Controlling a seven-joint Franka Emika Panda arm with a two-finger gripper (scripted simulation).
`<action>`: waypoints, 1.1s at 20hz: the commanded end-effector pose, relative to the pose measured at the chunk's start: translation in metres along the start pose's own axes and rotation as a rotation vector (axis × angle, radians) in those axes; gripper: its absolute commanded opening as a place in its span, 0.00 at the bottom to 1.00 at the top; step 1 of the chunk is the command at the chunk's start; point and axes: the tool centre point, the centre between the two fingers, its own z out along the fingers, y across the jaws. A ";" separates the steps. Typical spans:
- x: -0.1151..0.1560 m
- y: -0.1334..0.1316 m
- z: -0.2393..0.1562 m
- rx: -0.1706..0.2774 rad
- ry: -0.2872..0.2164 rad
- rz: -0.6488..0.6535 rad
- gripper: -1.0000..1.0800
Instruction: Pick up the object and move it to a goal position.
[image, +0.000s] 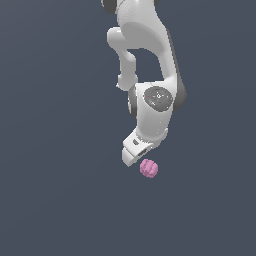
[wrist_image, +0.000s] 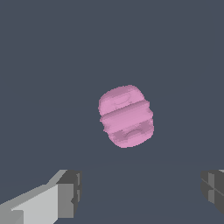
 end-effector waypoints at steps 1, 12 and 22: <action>0.009 0.000 0.005 0.000 0.004 -0.079 0.96; 0.035 -0.002 0.022 0.000 0.018 -0.313 0.96; 0.040 -0.003 0.026 0.000 0.022 -0.357 0.96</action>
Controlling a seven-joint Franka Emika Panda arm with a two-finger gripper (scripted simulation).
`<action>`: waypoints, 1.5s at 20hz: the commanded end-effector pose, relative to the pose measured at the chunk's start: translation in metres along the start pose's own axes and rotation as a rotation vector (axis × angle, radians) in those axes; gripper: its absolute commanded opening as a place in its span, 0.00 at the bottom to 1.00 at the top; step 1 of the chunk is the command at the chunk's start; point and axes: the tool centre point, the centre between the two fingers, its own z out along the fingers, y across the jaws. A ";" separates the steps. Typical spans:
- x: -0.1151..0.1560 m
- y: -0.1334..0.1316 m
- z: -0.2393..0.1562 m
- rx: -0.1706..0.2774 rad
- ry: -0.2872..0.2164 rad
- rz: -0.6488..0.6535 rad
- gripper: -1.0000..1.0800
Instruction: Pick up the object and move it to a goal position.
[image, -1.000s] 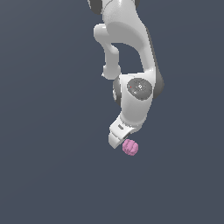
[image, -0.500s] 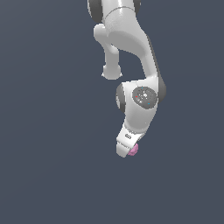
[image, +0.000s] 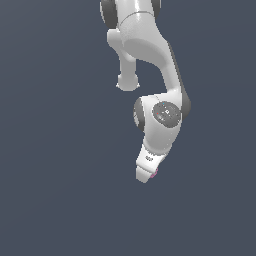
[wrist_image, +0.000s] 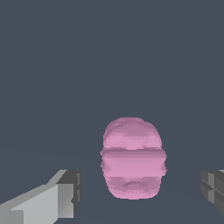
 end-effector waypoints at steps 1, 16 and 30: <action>0.000 0.000 0.002 0.000 0.000 0.000 0.96; 0.000 0.000 0.050 0.000 0.000 -0.005 0.96; 0.000 0.000 0.049 -0.001 0.001 -0.007 0.00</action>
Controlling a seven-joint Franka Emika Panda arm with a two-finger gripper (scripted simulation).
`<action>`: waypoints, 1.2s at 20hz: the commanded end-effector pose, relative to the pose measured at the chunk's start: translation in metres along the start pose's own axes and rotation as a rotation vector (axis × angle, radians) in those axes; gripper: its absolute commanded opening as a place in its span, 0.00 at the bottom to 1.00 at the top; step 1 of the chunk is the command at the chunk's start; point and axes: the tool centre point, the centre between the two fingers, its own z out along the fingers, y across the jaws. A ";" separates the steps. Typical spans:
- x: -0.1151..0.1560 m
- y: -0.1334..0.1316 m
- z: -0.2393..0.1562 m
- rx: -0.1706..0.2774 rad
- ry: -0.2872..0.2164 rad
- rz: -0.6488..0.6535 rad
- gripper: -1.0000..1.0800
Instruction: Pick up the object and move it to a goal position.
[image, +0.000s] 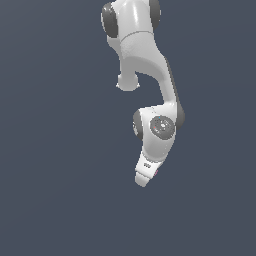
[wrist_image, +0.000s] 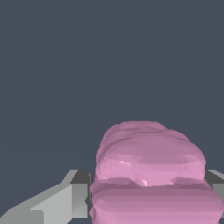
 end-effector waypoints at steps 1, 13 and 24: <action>-0.001 0.000 -0.002 -0.002 0.001 -0.004 0.00; -0.022 0.009 -0.040 -0.054 0.025 -0.130 0.00; -0.058 0.026 -0.105 -0.143 0.064 -0.343 0.00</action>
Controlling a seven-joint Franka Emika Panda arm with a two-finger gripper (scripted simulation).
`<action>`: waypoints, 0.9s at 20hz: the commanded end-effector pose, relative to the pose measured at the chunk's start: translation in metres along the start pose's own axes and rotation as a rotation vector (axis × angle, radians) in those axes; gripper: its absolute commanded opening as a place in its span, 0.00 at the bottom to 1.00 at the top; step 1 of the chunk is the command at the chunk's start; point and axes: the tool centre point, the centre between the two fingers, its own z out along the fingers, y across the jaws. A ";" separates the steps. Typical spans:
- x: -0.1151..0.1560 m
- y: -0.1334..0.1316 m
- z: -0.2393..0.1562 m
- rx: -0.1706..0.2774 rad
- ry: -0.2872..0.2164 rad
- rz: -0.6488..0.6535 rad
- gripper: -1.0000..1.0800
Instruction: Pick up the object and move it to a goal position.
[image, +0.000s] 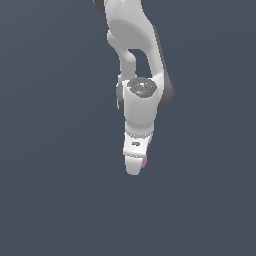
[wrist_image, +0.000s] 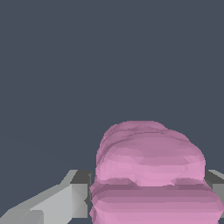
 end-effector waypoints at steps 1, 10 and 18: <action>-0.008 0.003 -0.015 -0.021 0.008 -0.049 0.00; -0.035 0.015 -0.063 -0.085 0.037 -0.204 0.00; -0.055 0.026 -0.101 -0.136 0.062 -0.327 0.00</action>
